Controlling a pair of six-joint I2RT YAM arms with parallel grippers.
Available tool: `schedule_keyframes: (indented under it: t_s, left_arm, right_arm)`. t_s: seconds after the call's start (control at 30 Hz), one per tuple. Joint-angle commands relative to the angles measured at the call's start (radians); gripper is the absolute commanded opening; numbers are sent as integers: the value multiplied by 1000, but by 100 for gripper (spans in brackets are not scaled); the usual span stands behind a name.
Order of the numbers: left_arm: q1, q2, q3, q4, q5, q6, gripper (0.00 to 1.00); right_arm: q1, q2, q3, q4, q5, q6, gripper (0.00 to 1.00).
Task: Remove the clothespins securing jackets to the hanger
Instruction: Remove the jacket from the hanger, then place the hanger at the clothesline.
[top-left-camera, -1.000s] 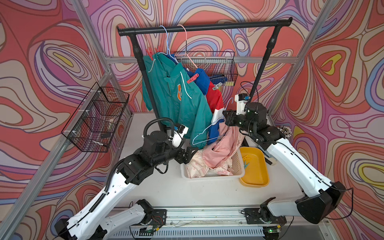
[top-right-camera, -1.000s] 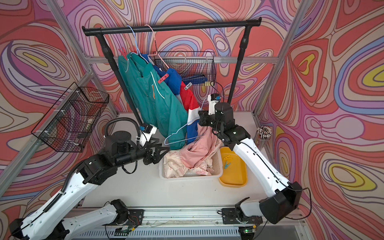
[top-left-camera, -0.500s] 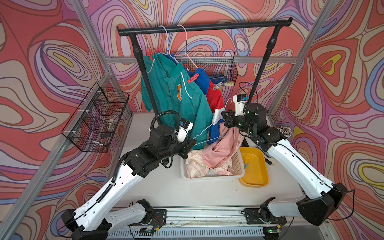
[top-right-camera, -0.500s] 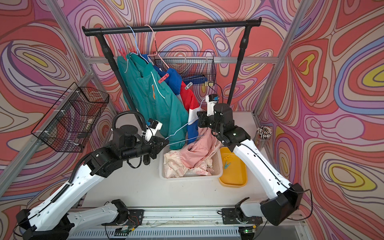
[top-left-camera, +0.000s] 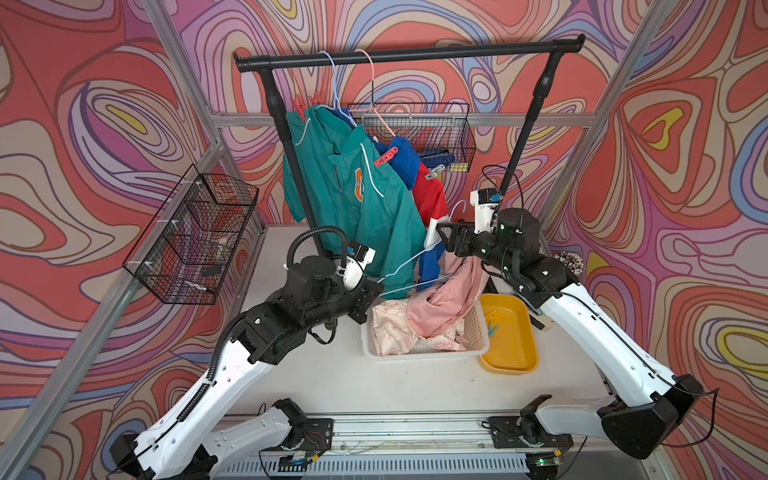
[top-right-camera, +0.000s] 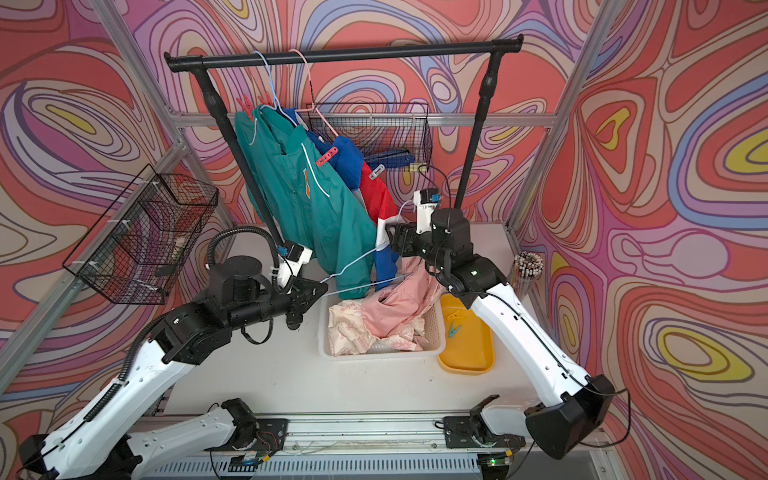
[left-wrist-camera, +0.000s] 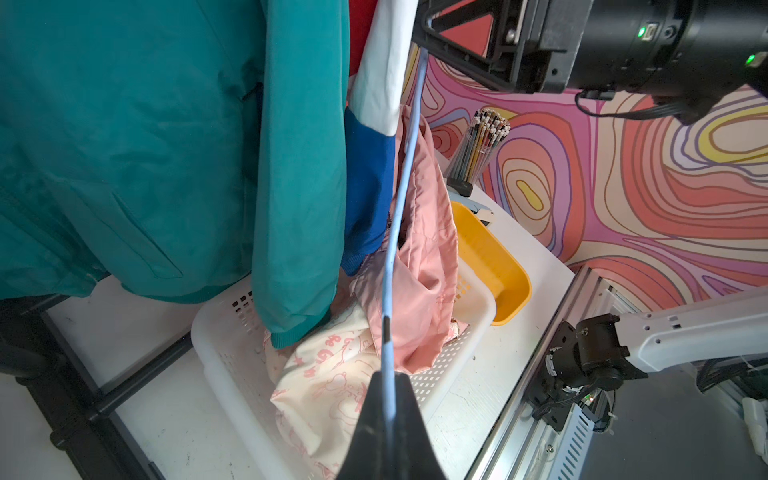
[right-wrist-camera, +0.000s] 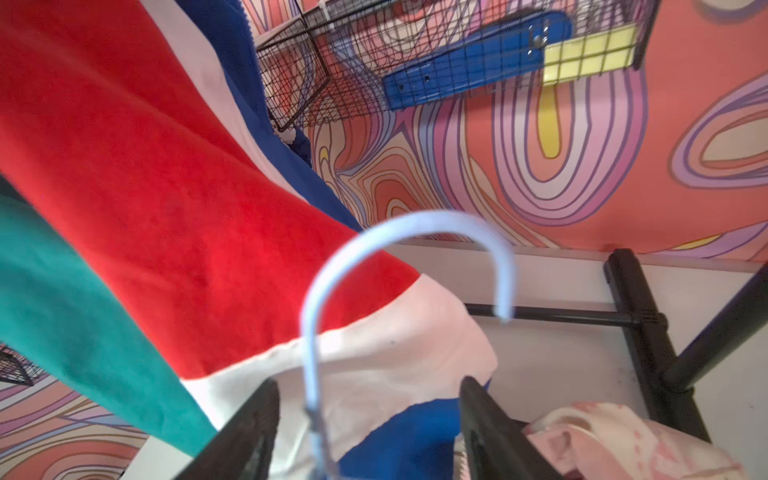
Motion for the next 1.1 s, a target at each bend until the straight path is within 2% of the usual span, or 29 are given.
schedule_keyframes:
  t_s: [0.0,0.07,0.13,0.23,0.37,0.57,0.7,0.87,0.97,1.07]
  left_arm:
    - [2,-41,-8,-55,-29,-18,0]
    - [2,-64,-8,-71,-43,-17,0]
    - [2,-83,-3,-89,-49,-17,0]
    - [2,-110,20,-121,-47,-21,0]
    - [2,-143,51,-150,-57,-25,0]
    - [2,-170,121,-143,37,-46,0]
    - [2,-137,218,-91,93,-73,0]
    - [0,-20,355,40,116,-137,0]
    - [-5,96,455,123,105,-174,0]
    - [-29,215,575,178,22,-185,0]
  right_arm:
    - [-171,-48,-4,-34,-63,126,73]
    - [-278,-54,-28,-53,-97,170,73]
    - [-335,-44,-42,-79,-94,189,73]
    - [-403,-4,-97,-71,-115,249,73]
    - [-487,41,-209,15,-211,325,77]
    - [-489,89,-303,89,-266,343,79]
    - [-483,98,-337,112,-282,341,80]
    - [-467,97,-339,111,-272,325,81]
    - [-462,98,-337,119,-273,323,81]
    - [-455,103,-327,123,-277,319,81]
